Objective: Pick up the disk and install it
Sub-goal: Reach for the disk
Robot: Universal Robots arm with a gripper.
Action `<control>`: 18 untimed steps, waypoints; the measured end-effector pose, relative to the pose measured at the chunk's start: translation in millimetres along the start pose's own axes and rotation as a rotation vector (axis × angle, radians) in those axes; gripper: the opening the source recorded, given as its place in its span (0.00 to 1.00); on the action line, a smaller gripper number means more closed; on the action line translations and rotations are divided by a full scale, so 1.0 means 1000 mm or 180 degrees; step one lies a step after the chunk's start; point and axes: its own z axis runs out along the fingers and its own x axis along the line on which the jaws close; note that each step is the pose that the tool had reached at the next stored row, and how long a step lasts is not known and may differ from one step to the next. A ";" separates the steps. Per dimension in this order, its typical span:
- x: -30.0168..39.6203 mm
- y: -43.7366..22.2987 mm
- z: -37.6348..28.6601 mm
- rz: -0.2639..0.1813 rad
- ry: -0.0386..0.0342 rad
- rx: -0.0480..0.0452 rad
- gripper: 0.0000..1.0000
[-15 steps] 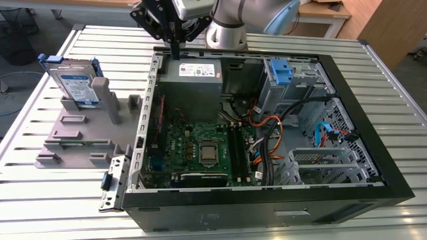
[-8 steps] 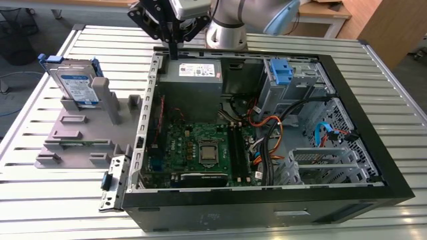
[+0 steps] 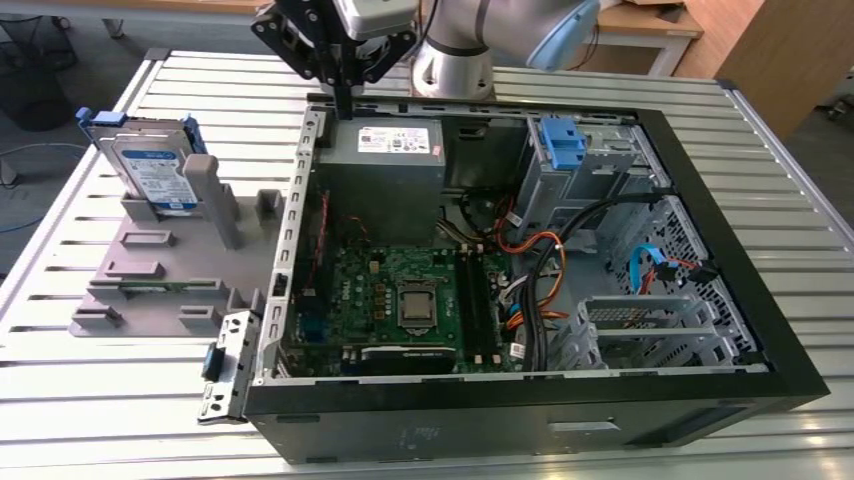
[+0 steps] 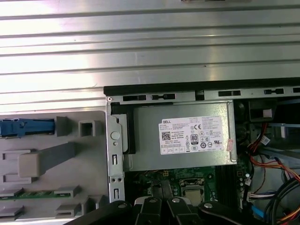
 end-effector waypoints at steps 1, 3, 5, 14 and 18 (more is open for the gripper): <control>0.0003 0.0000 0.0000 0.0000 0.0000 0.0000 0.11; 0.0008 -0.0001 0.0000 0.0000 0.0000 0.0000 0.11; 0.0014 -0.0001 -0.0001 0.0000 0.0000 0.0000 0.11; 0.0040 -0.0003 -0.0001 0.0000 0.0000 0.0000 0.11; 0.0047 -0.0003 -0.0001 0.0000 0.0000 0.0000 0.11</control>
